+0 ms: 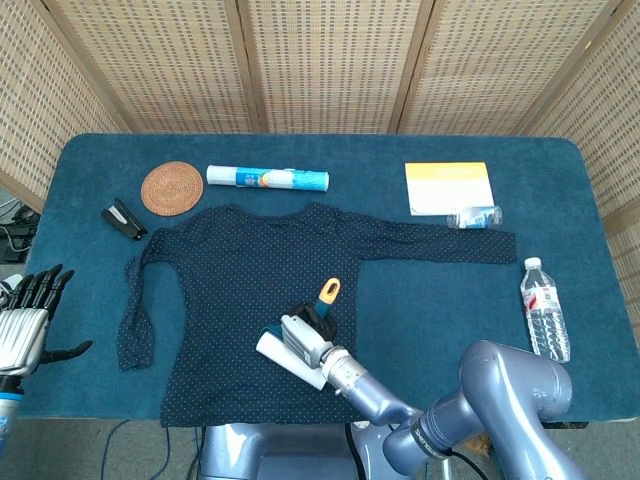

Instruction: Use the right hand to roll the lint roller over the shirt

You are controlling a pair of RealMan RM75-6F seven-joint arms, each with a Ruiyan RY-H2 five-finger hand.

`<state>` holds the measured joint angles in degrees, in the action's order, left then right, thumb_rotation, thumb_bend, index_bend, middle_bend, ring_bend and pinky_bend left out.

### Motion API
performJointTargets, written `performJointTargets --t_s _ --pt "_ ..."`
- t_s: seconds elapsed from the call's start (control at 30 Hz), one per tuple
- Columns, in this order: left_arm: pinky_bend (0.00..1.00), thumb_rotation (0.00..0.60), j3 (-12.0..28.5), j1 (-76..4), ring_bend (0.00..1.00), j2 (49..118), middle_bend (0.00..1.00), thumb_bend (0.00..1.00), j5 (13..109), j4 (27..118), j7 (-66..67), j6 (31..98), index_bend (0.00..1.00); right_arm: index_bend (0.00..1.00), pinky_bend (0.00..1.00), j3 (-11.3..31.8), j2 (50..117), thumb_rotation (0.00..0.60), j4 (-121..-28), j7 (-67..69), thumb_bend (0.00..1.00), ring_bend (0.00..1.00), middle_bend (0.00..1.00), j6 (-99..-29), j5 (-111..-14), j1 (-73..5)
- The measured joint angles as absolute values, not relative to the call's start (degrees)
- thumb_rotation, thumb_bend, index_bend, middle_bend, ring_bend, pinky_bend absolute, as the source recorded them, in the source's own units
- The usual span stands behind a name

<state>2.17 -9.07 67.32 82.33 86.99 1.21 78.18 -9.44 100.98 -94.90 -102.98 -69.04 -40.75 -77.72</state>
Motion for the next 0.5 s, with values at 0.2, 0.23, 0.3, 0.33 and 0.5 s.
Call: performJointTargets --t_s 0.2,0.23,0.3,0.33,0.5 --pt "0.0 0.6 2.19 -9.05 0.0 67.28 0.0 0.0 82.28 87.0 1.16 78.2 0.0 0.72 1.0 -9.45 100.46 0.6 -90.8 -101.09 0.74 1.0 1.0 -68.01 -41.45 -76.79" --pt "0.0 0.6 2.2 -9.05 0.0 67.27 0.0 0.0 82.26 87.01 1.14 78.21 0.0 0.72 1.0 -9.49 100.31 0.6 -90.08 -100.56 0.74 1.0 1.0 -67.77 -41.61 -76.56" --pt "0.0 0.6 2.26 -9.08 0.0 67.26 0.0 0.0 82.17 86.98 1.1 78.17 0.0 0.72 1.0 -9.63 99.85 0.6 -88.5 -99.28 0.74 1.0 1.0 -67.24 -41.95 -75.9" --pt "0.0 0.6 2.27 -9.09 0.0 67.27 0.0 0.0 82.12 86.95 1.1 78.12 0.0 0.72 1.0 -9.73 99.61 0.6 -87.83 -98.75 0.74 1.0 1.0 -67.02 -42.13 -75.61" --pt "0.0 0.6 2.22 -9.2 0.0 67.39 0.0 0.0 82.1 86.9 1.24 77.89 0.0 0.72 1.0 -10.11 98.2 0.6 -83.12 -95.7 0.74 1.0 1.0 -65.97 -42.87 -73.68"
